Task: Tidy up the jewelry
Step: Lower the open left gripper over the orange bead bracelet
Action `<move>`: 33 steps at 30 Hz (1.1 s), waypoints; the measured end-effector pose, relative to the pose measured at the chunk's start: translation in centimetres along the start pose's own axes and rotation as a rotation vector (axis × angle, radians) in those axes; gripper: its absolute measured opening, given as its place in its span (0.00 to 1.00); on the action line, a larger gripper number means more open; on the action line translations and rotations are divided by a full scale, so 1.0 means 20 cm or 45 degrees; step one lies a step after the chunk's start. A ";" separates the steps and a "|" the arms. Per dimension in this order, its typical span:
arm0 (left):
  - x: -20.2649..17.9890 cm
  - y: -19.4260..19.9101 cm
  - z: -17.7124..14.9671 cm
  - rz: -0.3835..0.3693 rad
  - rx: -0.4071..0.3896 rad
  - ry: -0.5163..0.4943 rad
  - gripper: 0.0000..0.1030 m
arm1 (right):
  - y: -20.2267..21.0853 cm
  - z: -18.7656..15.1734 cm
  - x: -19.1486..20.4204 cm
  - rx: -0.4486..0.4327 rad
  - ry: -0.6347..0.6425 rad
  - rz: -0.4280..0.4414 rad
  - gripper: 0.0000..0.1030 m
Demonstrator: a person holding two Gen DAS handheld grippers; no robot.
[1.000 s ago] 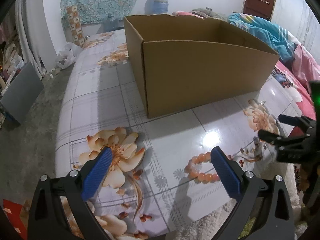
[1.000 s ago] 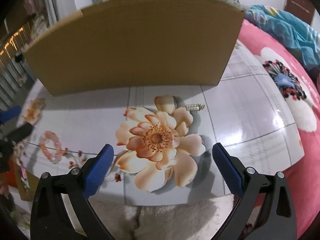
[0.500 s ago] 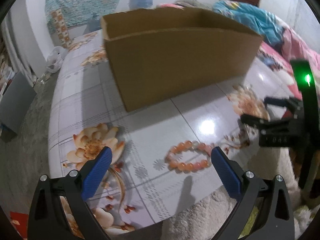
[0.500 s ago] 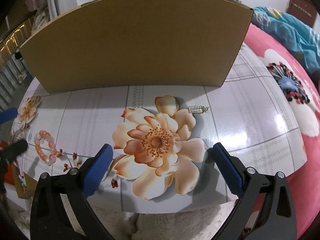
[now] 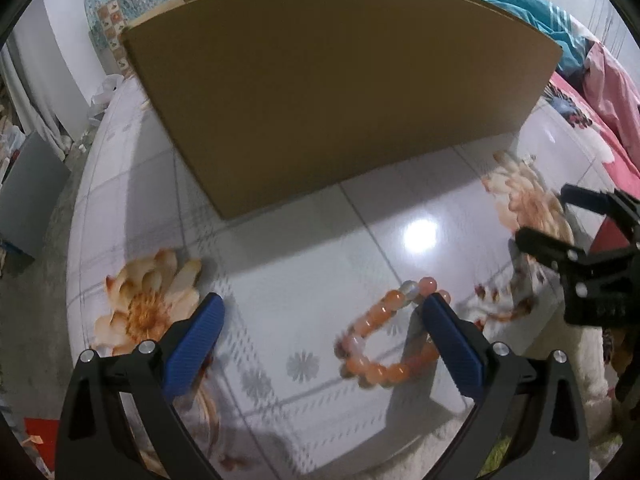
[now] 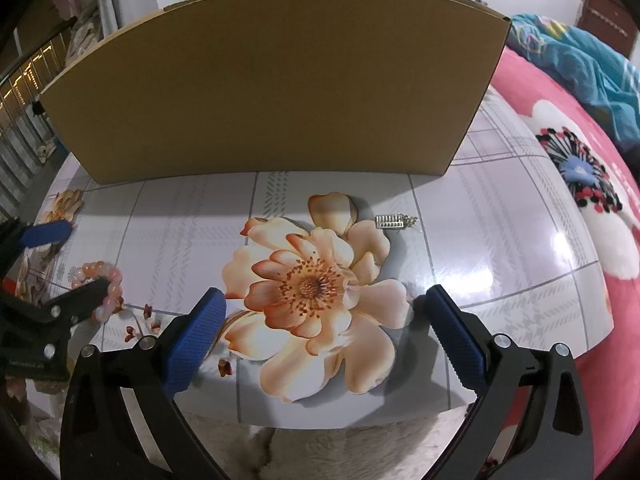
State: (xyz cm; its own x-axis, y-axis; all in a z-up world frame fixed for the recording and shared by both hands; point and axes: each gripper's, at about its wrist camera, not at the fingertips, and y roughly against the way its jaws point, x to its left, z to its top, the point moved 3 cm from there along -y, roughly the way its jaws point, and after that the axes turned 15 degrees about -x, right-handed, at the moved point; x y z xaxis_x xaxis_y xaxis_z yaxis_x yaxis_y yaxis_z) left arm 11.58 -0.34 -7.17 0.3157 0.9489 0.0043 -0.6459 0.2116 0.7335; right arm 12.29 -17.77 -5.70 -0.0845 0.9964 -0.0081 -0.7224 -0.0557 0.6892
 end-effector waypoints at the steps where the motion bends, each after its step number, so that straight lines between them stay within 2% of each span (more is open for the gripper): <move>1: 0.00 -0.02 0.02 0.002 -0.010 0.005 0.95 | 0.00 0.00 0.00 0.000 -0.001 -0.002 0.92; 8: -0.01 -0.09 0.11 0.029 -0.087 0.032 0.95 | -0.02 0.00 -0.01 -0.004 -0.010 -0.013 0.92; 15: 0.01 -0.07 0.08 0.020 -0.165 0.024 0.95 | -0.03 0.00 0.00 -0.008 -0.014 -0.018 0.92; 23: -0.03 -0.03 0.02 0.059 -0.137 0.055 0.95 | -0.02 -0.01 0.00 -0.013 -0.018 -0.023 0.92; 33: -0.05 -0.05 0.06 0.070 -0.117 0.066 0.95 | -0.02 -0.02 0.00 0.007 -0.017 -0.025 0.92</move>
State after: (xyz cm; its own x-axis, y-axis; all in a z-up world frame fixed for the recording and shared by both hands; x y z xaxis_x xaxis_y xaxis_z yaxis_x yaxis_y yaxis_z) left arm 12.83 -1.74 -7.11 0.2437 0.9698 0.0059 -0.7230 0.1776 0.6677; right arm 12.30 -17.75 -6.25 -0.0612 0.9981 -0.0119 -0.7198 -0.0358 0.6933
